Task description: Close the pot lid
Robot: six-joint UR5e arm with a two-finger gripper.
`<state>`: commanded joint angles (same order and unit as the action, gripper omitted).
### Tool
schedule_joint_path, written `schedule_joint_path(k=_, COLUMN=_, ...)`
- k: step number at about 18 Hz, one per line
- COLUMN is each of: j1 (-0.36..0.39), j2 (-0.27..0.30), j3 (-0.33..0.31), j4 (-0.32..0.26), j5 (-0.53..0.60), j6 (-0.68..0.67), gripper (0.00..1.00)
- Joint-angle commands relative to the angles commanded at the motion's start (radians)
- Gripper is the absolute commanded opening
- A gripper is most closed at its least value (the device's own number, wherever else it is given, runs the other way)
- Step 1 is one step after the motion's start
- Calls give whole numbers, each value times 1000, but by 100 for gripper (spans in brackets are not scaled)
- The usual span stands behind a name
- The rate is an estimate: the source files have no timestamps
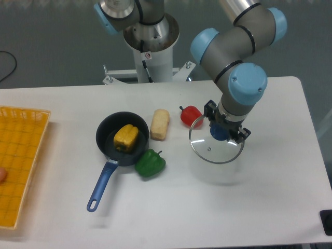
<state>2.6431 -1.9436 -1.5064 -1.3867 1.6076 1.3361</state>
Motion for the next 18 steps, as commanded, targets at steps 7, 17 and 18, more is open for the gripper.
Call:
schedule_joint_path(k=7, j1=-3, j2=0, j3=-5, j4=2, j5=-3, j6=-3, gripper=51)
schedule_joint_path(k=17, j1=-32, j2=0, j3=-8, j4=3, j5=-12, j6=-47, gripper=51)
schedule_joint_path(k=18, j1=-47, j2=2, j3=-8, j4=3, j5=-12, j6=-82, gripper=51)
